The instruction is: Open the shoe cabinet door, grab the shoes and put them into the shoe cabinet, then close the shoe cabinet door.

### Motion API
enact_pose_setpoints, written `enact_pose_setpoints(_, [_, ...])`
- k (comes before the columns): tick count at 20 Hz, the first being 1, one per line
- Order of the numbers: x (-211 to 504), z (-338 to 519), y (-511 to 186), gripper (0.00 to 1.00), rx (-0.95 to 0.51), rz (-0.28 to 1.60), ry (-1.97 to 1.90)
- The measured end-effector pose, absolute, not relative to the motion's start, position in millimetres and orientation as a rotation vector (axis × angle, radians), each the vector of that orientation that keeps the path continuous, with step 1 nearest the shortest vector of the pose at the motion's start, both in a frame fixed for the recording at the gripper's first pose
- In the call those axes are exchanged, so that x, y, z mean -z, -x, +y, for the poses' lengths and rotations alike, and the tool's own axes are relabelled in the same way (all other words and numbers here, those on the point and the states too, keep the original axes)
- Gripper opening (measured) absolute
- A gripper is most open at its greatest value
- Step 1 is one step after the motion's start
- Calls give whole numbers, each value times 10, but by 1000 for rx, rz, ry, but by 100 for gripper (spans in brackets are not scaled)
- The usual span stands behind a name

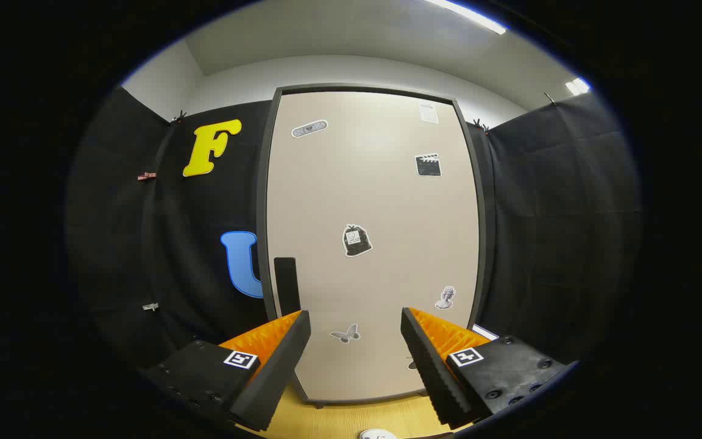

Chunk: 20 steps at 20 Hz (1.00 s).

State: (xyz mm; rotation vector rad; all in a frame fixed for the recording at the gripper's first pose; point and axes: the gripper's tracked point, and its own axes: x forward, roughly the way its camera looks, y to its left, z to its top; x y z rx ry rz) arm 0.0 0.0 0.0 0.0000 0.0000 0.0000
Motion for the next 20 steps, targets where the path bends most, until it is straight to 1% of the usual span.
enact_pose_setpoints(20, [79, 95, -63, 98, -10, 14, -7])
